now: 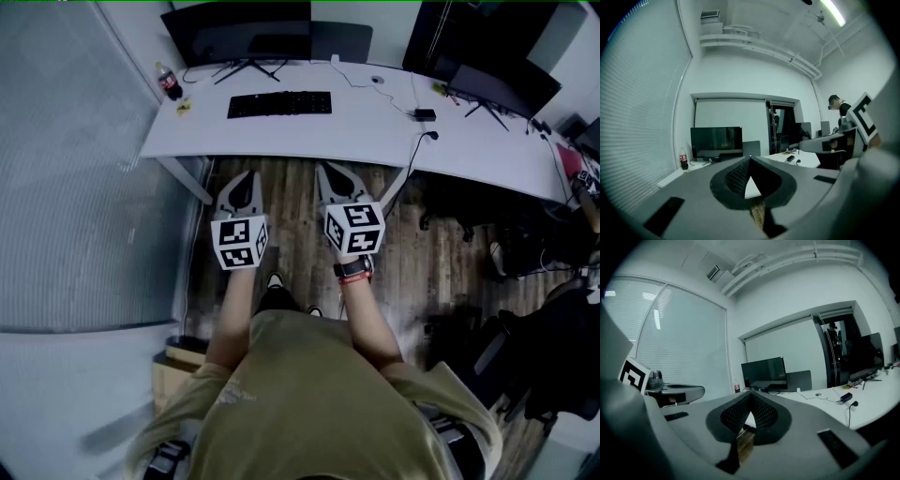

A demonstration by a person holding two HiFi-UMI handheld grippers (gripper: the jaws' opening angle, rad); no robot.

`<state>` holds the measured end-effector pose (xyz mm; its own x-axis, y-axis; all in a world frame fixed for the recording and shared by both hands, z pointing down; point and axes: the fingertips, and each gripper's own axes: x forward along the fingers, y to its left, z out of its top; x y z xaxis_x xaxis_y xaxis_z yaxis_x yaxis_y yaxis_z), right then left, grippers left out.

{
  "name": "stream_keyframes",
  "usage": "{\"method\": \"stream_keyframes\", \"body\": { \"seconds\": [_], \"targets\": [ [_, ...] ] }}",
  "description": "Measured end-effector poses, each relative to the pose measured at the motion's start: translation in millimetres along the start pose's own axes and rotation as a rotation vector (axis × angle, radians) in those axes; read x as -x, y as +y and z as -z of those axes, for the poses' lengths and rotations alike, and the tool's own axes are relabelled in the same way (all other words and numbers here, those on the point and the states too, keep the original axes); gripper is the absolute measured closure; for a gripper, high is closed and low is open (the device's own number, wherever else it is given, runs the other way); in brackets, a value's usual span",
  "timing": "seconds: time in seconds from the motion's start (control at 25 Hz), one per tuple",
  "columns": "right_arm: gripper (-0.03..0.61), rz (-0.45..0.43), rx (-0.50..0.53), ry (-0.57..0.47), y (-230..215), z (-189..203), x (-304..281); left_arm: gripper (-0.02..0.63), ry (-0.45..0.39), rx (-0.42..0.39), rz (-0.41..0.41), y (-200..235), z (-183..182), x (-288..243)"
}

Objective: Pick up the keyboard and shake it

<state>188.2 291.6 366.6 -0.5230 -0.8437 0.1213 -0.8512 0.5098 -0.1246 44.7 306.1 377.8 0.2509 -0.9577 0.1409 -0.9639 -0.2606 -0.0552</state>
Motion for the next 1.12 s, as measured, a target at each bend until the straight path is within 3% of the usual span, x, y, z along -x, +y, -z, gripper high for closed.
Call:
{"method": "stream_keyframes", "body": {
  "seconds": [0.36, 0.64, 0.92, 1.12],
  "targets": [
    [0.560, 0.046, -0.002, 0.004, -5, -14, -57, 0.595, -0.013, 0.026, 0.037, 44, -7, -48],
    [0.560, 0.057, -0.052, 0.029, 27, -9, -122, 0.595, 0.007, 0.047, 0.058, 107, -3, -71],
    [0.560, 0.055, -0.072, 0.011, 63, -6, -169, 0.595, 0.066, 0.087, 0.075, 159, 25, -85],
    [0.560, 0.124, -0.121, 0.050, 72, 15, -194, 0.594, 0.088, 0.120, 0.091, 183, 47, -89]
  ]
}}
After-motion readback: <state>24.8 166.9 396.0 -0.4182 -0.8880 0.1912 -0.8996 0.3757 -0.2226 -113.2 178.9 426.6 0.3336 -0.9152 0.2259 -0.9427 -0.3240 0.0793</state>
